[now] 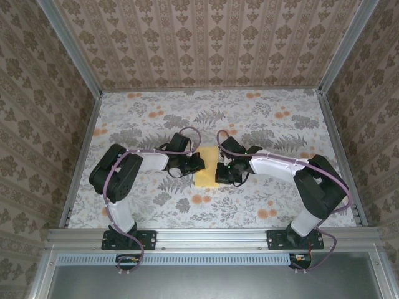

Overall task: Fold a paper plane with a square sheet of paper (pick it up from the middle)
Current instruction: Fold the triangle a second time at the center of the table.

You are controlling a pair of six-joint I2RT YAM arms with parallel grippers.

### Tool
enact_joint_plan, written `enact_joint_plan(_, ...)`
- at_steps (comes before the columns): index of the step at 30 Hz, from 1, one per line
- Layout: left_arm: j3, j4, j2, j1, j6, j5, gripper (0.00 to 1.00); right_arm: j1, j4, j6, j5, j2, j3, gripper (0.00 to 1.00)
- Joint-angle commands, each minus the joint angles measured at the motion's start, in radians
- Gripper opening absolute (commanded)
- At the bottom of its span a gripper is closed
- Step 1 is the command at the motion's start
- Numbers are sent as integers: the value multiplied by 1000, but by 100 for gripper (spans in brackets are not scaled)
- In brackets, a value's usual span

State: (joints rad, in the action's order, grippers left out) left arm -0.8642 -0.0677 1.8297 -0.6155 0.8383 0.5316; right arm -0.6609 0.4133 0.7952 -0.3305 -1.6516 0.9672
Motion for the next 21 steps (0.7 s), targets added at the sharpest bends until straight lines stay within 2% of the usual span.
enact_joint_plan(1, 60, 170, 72, -14, 8, -93, 0, 3, -67, -10, -53, -69, 64, 0)
enact_joint_plan(11, 57, 164, 72, -15, 12, -87, 0, 4, -139, 7, -56, -212, 143, 0)
enact_joint_plan(21, 57, 165, 72, -15, 12, -87, 0, 14, -170, 24, -29, -261, 144, 0)
